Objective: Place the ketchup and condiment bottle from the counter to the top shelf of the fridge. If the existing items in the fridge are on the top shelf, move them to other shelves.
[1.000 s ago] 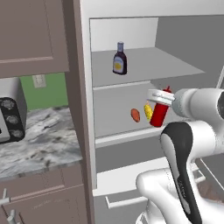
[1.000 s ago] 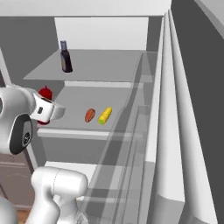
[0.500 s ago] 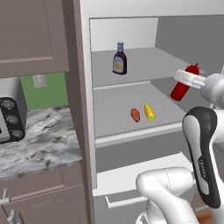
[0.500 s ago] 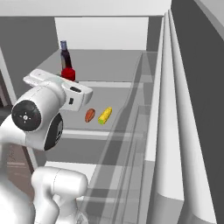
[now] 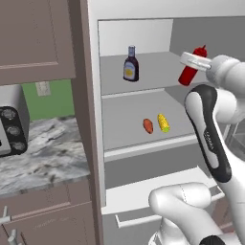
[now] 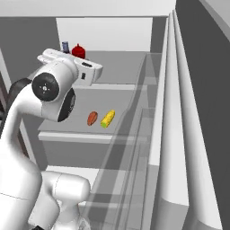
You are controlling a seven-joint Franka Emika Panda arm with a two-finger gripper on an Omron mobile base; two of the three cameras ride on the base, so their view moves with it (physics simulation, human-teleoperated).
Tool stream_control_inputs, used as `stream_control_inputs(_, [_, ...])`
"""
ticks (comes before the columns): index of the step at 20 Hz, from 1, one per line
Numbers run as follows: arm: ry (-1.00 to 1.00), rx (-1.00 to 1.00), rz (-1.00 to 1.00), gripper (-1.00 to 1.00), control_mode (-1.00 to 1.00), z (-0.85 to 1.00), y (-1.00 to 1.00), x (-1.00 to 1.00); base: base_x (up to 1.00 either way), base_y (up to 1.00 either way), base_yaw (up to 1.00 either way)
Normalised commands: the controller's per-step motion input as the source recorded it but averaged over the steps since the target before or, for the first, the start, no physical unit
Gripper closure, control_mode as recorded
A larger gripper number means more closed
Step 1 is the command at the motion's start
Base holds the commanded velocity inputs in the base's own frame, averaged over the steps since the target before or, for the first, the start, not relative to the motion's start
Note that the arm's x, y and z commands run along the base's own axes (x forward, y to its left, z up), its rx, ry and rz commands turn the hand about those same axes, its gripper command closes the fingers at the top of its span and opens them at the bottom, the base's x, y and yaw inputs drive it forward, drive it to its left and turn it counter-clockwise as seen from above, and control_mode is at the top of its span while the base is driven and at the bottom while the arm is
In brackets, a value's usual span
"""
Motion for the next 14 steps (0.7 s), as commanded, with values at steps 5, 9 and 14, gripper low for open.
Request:
stream_control_inputs(5, [0.0,-0.06,0.01,1.0,-1.0,-0.02,0.0,0.42,0.0,0.0,0.0])
stream_control_inputs(9, [0.0,-0.02,0.0,1.0,-1.0,-0.06,0.01,0.69,0.0,0.0,0.0])
stream_control_inputs(14, [0.0,-0.03,0.0,1.0,-1.0,-0.2,0.0,0.66,0.0,0.0,0.0])
